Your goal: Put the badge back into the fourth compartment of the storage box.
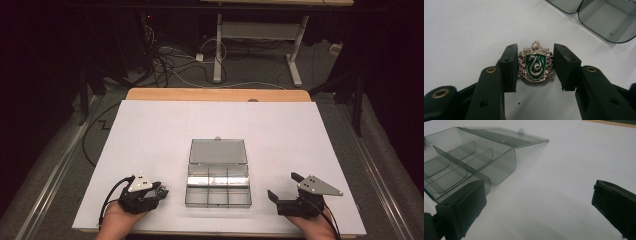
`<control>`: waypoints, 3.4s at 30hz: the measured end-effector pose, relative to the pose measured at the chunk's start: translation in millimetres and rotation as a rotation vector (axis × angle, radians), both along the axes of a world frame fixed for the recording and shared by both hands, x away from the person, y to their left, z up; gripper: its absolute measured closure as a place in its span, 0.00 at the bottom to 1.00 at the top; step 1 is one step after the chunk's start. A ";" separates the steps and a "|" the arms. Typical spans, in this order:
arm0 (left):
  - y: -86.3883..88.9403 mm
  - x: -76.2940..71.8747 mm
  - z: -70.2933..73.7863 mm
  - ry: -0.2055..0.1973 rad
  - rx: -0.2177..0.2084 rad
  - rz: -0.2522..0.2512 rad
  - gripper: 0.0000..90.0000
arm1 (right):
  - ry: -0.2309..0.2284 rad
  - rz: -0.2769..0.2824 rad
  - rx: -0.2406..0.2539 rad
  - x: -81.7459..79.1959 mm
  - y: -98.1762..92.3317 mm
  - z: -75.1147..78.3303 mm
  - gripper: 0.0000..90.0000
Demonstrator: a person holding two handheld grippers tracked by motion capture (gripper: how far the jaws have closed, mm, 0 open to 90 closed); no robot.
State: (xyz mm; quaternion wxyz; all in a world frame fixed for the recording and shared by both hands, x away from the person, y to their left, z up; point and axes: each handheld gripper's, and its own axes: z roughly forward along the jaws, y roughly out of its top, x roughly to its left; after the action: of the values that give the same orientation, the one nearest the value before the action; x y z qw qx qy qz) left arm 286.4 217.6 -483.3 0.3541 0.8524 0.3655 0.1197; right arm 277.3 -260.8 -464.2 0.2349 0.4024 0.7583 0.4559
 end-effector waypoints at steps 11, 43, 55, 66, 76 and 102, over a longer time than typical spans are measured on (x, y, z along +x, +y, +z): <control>1.4 -1.8 3.2 -0.011 -0.008 0.003 0.61 | 0.000 0.002 0.002 -0.1 -0.6 0.1 0.00; -13.5 -8.6 20.9 -0.068 -0.143 -0.021 0.61 | 0.000 0.005 0.000 1.1 0.2 -0.6 0.00; -19.1 -11.0 28.7 -0.081 -0.187 -0.038 0.61 | -0.003 0.001 0.004 1.2 -0.3 0.5 0.00; -30.3 -12.6 33.7 -0.097 -0.197 -0.068 0.61 | -0.001 0.002 0.005 1.6 -0.1 0.2 0.00; -40.3 -12.5 35.5 -0.096 -0.201 -0.091 0.61 | -0.003 0.007 0.003 1.9 0.6 0.2 0.00; -77.5 -9.0 30.9 -0.090 -0.176 -0.166 0.61 | -0.008 -0.001 0.007 1.8 0.1 -0.1 0.00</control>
State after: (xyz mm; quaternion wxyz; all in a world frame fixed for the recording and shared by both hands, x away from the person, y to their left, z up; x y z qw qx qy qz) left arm 277.4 140.1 -452.4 0.4523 0.8392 0.2863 0.0957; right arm 279.1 -260.7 -464.3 0.2370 0.4018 0.7555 0.4600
